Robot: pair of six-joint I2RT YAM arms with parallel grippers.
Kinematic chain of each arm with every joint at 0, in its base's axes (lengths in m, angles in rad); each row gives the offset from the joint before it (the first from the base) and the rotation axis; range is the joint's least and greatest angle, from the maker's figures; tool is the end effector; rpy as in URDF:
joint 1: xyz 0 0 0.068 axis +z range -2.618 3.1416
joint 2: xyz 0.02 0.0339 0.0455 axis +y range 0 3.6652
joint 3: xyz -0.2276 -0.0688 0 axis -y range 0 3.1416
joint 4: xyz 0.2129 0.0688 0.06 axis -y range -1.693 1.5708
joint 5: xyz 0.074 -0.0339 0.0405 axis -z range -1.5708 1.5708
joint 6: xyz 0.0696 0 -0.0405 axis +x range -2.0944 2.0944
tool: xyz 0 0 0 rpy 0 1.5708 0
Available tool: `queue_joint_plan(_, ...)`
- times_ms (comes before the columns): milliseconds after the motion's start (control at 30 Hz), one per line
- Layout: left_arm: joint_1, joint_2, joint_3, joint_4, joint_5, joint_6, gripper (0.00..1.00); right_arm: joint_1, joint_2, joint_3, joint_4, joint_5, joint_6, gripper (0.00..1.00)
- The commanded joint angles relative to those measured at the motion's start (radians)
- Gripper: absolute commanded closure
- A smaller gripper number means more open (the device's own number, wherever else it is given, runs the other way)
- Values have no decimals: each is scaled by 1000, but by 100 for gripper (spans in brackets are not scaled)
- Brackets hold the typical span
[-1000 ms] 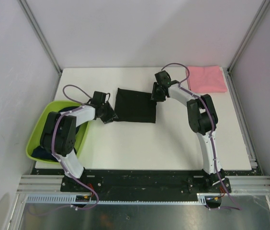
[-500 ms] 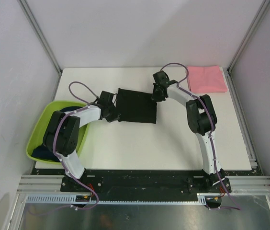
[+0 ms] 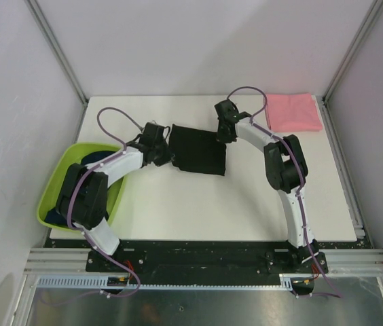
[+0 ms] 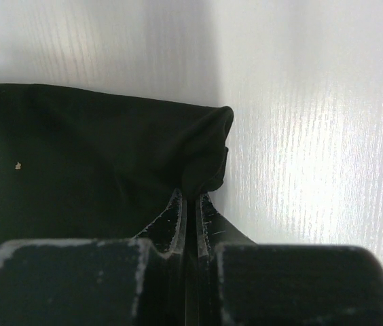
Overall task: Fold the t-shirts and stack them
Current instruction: Put the neatly folded tshirt into the corner of the board with both arms
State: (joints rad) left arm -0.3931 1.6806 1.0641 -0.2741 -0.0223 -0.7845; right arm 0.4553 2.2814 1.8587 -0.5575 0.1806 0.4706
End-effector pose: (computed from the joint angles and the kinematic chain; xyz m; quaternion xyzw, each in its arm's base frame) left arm 0.3180 -0.1302 0.1540 -0.1870 0.9239 -0.1765 0.2832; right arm 0.4245 0.1939 0.1351 0.0335 0.9526 0.0522 0.2979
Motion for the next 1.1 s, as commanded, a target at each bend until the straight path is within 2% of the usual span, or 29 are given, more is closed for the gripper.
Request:
queue_joint_plan(0, -10, -49, 42, -20, -5, 16, 100, 4, -60, 36, -8, 45, -8, 100)
queue_joint_plan(600, -76, 48, 162, -30, 57, 23, 100, 17, -122, 63, -26, 199, -108, 100)
queue_joint_plan(1067, -207, 214, 414, -26, 12, -8, 100, -51, -154, 63, 40, 234, -196, 100)
